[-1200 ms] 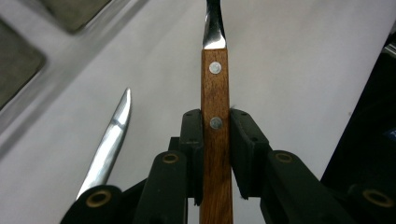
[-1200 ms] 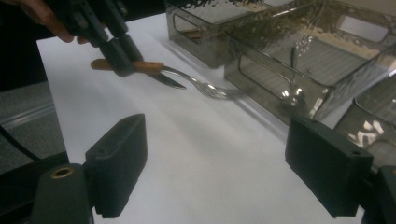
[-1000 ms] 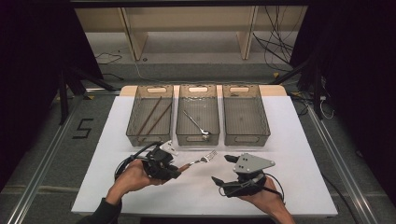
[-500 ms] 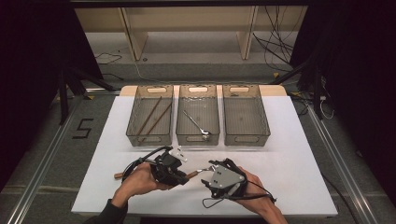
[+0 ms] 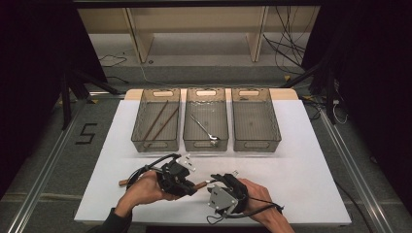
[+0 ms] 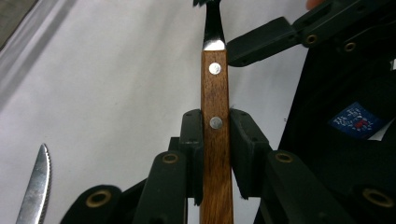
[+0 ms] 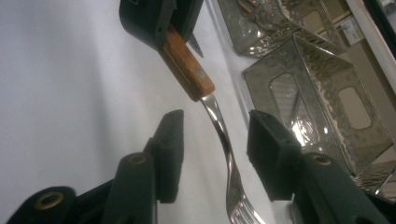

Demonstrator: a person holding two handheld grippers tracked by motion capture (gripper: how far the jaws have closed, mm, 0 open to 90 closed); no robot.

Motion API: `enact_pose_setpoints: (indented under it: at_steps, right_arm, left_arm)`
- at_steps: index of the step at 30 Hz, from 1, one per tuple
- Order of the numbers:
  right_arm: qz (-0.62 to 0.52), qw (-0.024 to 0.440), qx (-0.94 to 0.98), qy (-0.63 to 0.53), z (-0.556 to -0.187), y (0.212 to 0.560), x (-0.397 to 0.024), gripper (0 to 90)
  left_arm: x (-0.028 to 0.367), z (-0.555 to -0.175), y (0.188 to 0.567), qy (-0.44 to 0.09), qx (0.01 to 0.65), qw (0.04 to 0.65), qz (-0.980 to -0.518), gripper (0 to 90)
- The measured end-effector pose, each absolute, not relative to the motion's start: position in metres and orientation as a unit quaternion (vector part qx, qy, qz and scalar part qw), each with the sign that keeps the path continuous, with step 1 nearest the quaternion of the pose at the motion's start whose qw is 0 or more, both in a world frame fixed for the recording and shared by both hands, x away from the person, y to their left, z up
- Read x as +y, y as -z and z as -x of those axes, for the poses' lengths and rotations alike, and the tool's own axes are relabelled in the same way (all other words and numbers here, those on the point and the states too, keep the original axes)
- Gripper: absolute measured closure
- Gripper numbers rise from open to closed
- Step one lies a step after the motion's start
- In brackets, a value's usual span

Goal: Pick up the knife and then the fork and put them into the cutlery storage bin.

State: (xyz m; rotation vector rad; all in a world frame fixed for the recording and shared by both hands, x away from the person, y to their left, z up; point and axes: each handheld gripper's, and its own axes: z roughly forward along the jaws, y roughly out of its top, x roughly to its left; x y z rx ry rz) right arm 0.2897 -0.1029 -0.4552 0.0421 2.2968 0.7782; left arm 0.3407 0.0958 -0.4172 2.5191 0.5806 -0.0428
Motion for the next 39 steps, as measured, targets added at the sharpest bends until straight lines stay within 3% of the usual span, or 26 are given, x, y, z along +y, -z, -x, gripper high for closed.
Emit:
enact_pose_setpoints:
  at_steps: [10, 16, 22, 26, 29, 35, 39]
  right_arm:
    - [0.030, 0.385, 0.880, -0.276, -0.286, 0.459, -0.102, 80.2]
    - [0.068, 0.415, 0.874, -0.244, -0.284, 0.461, -0.101, 86.3]
    - [0.076, 0.407, 0.879, -0.237, -0.282, 0.461, -0.100, 89.3]
    - [0.072, 0.408, 0.879, -0.235, -0.282, 0.458, -0.103, 89.4]
    - [0.066, 0.407, 0.880, -0.234, -0.285, 0.454, -0.108, 89.4]
    - [0.030, 0.409, 0.882, -0.230, -0.293, 0.449, -0.122, 89.4]
    - [0.000, 0.410, 0.883, -0.229, -0.301, 0.442, -0.135, 89.4]
  left_arm:
    - [0.096, -0.339, 0.416, 0.029, 0.213, 0.277, -0.936, 75.7]
    - [0.098, -0.341, 0.414, 0.037, 0.220, 0.291, -0.930, 75.4]
    - [0.099, -0.340, 0.415, 0.041, 0.217, 0.295, -0.929, 73.6]
    - [0.103, -0.342, 0.411, 0.024, 0.231, 0.306, -0.923, 57.4]
    - [0.109, -0.343, 0.407, -0.002, 0.244, 0.312, -0.918, 40.3]
    - [0.125, -0.342, 0.396, -0.018, 0.262, 0.339, -0.903, 24.6]
    - [0.138, -0.342, 0.391, -0.036, 0.269, 0.367, -0.890, 19.8]
